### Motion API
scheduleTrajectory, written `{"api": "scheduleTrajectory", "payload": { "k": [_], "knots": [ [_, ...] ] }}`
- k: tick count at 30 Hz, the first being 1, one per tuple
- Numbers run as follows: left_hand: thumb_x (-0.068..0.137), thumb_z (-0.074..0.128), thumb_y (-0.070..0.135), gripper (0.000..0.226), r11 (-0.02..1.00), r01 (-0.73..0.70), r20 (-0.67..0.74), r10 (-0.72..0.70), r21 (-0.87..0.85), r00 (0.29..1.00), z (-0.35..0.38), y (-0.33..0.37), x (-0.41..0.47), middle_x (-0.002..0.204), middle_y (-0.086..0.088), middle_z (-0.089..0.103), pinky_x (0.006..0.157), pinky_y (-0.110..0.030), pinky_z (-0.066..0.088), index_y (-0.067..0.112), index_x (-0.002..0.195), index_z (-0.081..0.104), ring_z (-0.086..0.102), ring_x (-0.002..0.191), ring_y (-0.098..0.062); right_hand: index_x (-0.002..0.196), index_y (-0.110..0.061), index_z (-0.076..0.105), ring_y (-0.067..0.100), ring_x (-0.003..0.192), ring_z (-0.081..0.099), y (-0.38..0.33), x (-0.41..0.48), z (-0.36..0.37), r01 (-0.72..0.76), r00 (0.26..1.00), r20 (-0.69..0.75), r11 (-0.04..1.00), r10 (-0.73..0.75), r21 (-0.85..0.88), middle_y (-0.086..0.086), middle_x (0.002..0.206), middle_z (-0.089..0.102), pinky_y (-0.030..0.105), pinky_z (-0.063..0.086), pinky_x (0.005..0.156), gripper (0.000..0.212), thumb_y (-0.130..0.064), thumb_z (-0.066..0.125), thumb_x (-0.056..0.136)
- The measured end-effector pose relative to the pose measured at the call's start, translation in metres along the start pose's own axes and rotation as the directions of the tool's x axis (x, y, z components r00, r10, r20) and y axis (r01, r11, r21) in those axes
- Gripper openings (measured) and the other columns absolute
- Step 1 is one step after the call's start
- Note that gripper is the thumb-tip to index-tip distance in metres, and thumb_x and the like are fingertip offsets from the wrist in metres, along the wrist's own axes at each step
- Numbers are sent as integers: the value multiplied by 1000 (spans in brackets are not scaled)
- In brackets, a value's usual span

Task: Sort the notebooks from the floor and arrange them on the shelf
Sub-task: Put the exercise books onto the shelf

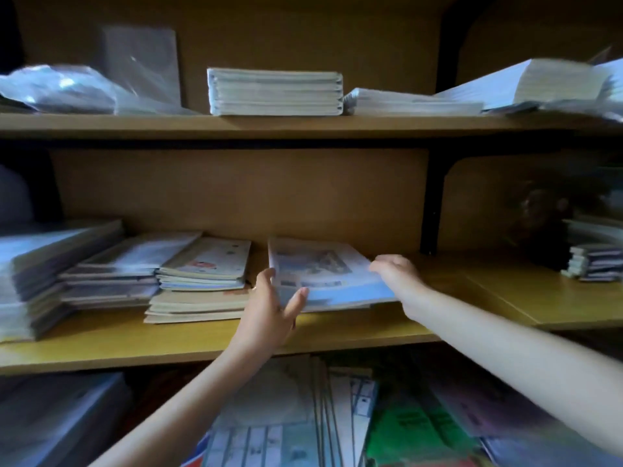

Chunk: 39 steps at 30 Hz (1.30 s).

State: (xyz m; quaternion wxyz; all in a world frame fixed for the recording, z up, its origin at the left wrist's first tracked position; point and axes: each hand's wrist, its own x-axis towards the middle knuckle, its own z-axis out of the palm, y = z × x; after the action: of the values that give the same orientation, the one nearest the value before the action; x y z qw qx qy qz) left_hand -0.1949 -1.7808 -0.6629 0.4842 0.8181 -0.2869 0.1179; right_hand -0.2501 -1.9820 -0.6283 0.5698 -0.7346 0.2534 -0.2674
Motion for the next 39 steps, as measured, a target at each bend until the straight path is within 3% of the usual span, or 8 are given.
{"api": "scheduleTrajectory", "payload": {
  "k": [5,11,16,21,24,27,33,39],
  "knots": [
    [76,35,73,79,895,-80,-39,108,439,993,-1,0,4,115,-7,58,79,-31,45,21,134,45,59,97,-22,116,-12,60,19,89,58,24,-7,-8,-102,994,77,891,75,443,10,106,61,26,46,67,27,-19,54,90],
    [85,43,64,60,855,-241,-63,302,458,951,13,31,-8,101,-6,58,64,-27,35,18,121,57,58,86,-26,119,-11,51,10,66,63,35,-29,-35,-173,973,231,575,-28,799,7,93,64,16,47,47,35,5,47,89],
    [81,28,67,73,908,-338,151,308,247,939,43,60,-3,123,-4,51,80,-29,38,22,136,40,53,100,-18,127,-19,50,16,74,53,42,-33,-80,76,992,-122,713,13,697,9,111,55,18,43,43,39,-1,49,94],
    [93,30,59,69,640,-448,329,305,625,894,70,44,-5,151,1,28,115,-39,10,22,149,16,21,141,-17,130,-10,46,13,72,48,73,-28,-122,169,894,-410,710,182,683,12,112,49,22,37,52,38,2,46,94],
    [96,35,48,61,593,-489,296,398,639,869,72,34,-8,150,-2,30,110,-38,25,25,149,17,30,136,-22,131,-11,43,11,64,46,93,-18,-155,113,780,-601,906,173,408,12,112,49,21,37,53,36,-8,48,95],
    [95,36,46,59,605,-481,305,375,635,875,75,32,-7,149,-5,27,107,-39,31,26,149,21,30,134,-25,134,-8,40,16,67,50,101,-14,-172,-14,835,-550,999,36,44,11,110,49,24,41,59,42,-17,51,95],
    [87,31,42,59,568,-469,304,365,676,880,76,27,-7,137,-11,50,93,-46,43,17,137,47,46,120,-34,138,-11,34,30,130,37,73,-3,-142,-70,963,-234,709,-136,-702,9,139,43,36,35,97,68,-48,60,86],
    [87,26,43,60,561,-474,311,365,679,878,75,23,-5,134,-9,52,90,-45,44,17,137,47,47,118,-33,140,-10,34,33,135,28,63,20,-113,-108,974,-210,639,-85,-761,13,145,36,40,26,106,65,-49,51,91]
  ]
}}
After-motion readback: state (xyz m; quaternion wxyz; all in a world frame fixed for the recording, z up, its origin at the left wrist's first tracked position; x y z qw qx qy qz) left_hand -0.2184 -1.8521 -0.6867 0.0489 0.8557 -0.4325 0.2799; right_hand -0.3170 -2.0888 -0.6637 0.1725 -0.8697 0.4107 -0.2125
